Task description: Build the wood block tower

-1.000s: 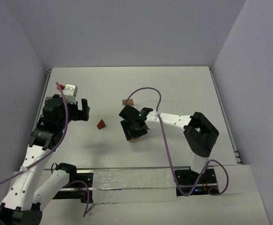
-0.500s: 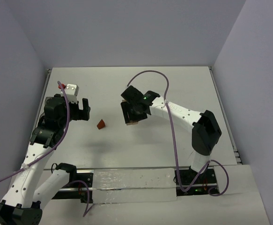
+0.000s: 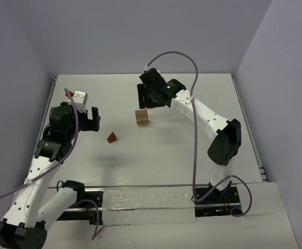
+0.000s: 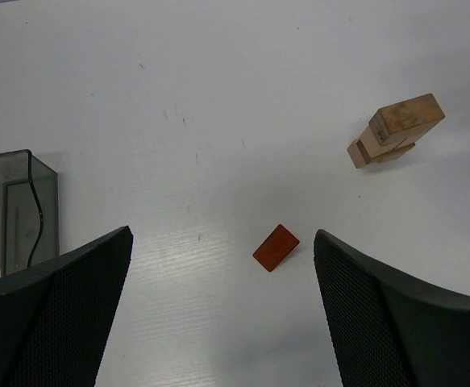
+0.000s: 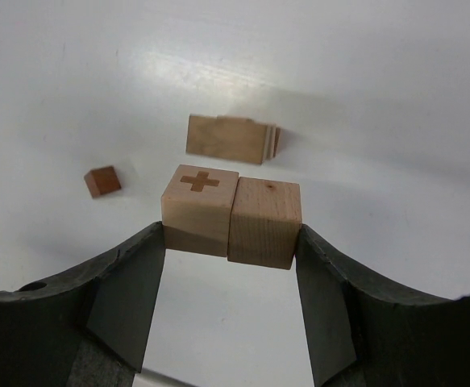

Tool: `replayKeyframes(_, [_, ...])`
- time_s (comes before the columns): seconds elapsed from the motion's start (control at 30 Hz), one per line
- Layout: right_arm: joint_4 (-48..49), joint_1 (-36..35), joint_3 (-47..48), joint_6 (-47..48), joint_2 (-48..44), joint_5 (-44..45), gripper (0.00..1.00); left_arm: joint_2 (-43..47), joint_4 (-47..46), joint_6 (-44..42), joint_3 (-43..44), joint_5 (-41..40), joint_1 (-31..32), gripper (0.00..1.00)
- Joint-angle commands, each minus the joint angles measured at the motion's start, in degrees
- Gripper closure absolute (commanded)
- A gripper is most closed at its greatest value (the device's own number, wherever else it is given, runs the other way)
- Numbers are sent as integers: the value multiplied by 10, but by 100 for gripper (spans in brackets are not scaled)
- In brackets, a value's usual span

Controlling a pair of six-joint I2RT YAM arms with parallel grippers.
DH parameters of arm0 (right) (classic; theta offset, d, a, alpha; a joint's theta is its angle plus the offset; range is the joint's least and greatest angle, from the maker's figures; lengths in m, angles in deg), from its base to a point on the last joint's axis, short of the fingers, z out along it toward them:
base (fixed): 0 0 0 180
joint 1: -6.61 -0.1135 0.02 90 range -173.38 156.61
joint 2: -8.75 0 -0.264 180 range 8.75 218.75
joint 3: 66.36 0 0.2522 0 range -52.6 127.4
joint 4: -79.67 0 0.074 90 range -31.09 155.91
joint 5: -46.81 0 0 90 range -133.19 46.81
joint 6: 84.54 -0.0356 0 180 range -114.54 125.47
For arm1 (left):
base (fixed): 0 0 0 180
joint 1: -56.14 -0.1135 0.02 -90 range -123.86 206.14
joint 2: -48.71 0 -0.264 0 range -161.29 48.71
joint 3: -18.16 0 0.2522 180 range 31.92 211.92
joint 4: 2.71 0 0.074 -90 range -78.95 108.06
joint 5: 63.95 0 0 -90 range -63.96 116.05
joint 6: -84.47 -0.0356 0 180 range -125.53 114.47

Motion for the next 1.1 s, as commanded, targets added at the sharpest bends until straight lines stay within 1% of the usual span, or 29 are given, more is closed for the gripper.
replayKeyframes(0.0, [-2,5,52,13,36,21,44,-11,-28,-11,29,1,-6,1])
replayKeyframes(0.13, [-2,4,79,14,61,23,44,-51,1,-9,55,-3,-7,1])
replayKeyframes(0.27, [3,2,83,18,68,28,44,-86,-7,8,70,17,-6,1])
replayKeyframes(0.4, [8,-5,81,21,72,34,44,-108,-14,14,78,18,-6,1])
replayKeyframes(1.07, [17,-17,87,21,116,38,43,-110,-8,19,86,33,-6,1])
